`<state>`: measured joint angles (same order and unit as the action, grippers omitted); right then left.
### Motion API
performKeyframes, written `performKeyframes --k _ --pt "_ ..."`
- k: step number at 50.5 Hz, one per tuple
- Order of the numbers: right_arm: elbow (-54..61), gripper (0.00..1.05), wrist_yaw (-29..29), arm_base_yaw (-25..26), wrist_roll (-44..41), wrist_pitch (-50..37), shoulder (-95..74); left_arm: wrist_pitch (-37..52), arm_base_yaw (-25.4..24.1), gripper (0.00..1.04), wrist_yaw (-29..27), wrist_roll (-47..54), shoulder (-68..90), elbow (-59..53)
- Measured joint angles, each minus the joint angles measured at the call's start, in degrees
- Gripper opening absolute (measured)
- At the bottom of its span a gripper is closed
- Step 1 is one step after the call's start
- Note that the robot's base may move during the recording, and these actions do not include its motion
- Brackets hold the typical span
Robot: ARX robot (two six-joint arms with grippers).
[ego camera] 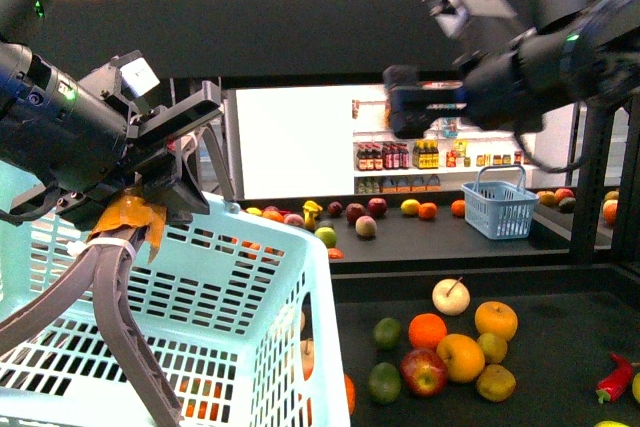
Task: Pick lemon from shelf
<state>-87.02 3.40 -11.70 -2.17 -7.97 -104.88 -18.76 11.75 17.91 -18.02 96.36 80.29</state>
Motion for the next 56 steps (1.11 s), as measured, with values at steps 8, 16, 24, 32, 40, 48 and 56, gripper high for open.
performKeyframes --k 8,16,24,32,40,48,56 --pt "13.2 0.97 -0.6 3.8 0.2 -8.2 11.3 0.0 0.0 0.17 0.1 0.0 0.0 0.0" --pt "26.3 0.97 -2.3 6.9 2.8 -13.2 21.3 0.0 0.0 0.17 0.1 0.0 0.0 0.0" --pt "40.8 0.97 -3.7 10.1 4.5 -15.7 32.2 0.0 0.0 0.17 0.0 0.0 0.0 0.0" --pt "57.3 0.87 -3.6 11.3 4.4 -18.9 46.7 0.0 0.0 0.17 0.0 0.0 0.0 0.0" --pt "69.6 0.51 -3.4 11.6 2.9 -22.8 56.7 0.0 0.0 0.17 0.1 0.0 0.0 0.0" --pt "75.1 0.19 -3.4 11.6 2.6 -23.1 60.7 0.0 0.0 0.17 0.0 0.0 0.0 0.0" --pt "78.7 0.02 -3.4 11.6 2.4 -22.3 65.9 0.0 0.0 0.17 0.1 0.0 0.1 0.0"
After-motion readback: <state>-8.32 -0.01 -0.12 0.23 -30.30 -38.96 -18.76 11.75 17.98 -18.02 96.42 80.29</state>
